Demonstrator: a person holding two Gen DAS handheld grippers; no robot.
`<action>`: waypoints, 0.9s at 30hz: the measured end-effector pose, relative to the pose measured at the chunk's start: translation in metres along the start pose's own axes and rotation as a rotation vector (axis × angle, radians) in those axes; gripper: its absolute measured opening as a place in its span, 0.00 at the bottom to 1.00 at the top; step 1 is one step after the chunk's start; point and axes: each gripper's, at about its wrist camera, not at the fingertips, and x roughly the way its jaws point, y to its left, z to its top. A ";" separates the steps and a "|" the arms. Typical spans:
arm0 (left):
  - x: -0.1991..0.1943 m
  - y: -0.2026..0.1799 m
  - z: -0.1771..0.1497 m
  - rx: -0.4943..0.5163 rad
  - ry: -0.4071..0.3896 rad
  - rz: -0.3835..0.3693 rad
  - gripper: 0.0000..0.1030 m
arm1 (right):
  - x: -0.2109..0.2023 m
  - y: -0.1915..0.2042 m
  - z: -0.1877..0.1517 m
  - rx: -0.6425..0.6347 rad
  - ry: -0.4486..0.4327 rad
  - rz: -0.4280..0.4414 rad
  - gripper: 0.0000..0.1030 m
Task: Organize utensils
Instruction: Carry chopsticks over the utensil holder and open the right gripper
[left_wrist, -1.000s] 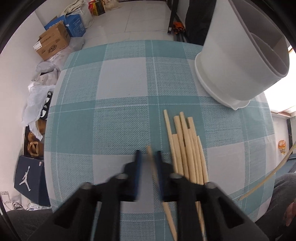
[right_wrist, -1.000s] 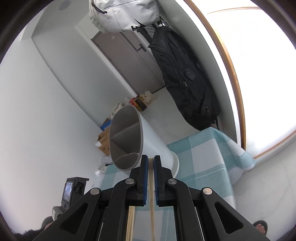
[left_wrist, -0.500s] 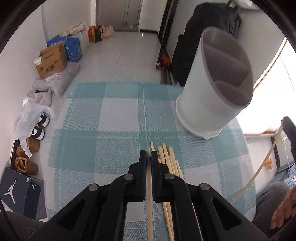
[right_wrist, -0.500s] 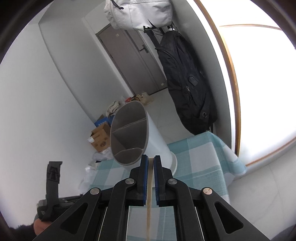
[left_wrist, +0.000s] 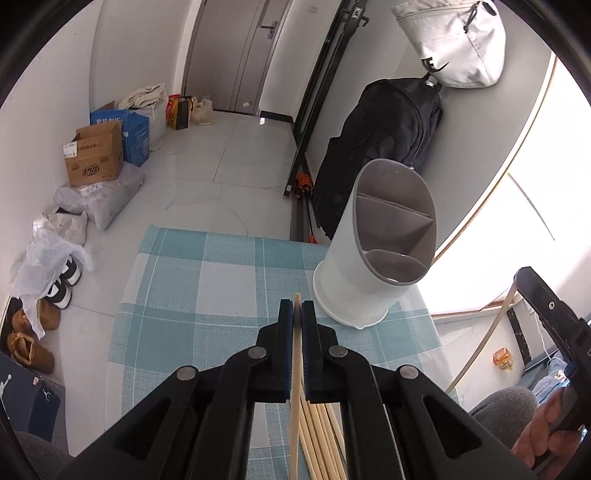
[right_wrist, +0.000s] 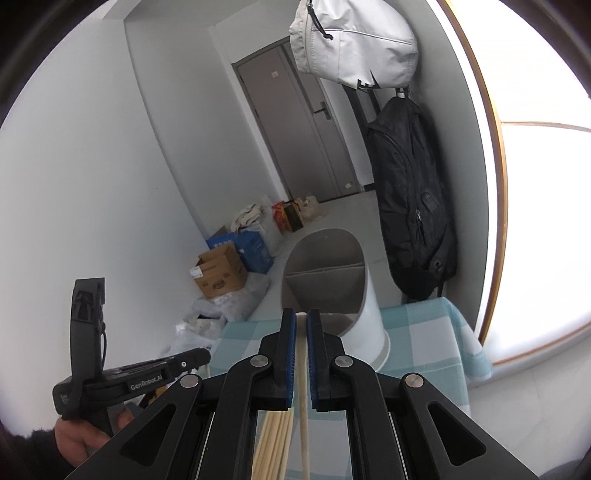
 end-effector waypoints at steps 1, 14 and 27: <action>-0.003 -0.002 0.001 0.009 -0.011 -0.008 0.00 | -0.001 0.002 0.002 -0.006 -0.006 -0.002 0.05; -0.034 -0.021 0.027 0.051 -0.027 -0.090 0.00 | -0.009 0.028 0.033 -0.077 -0.092 0.010 0.05; -0.061 -0.056 0.128 0.039 -0.173 -0.147 0.00 | 0.002 0.012 0.131 -0.063 -0.195 0.025 0.05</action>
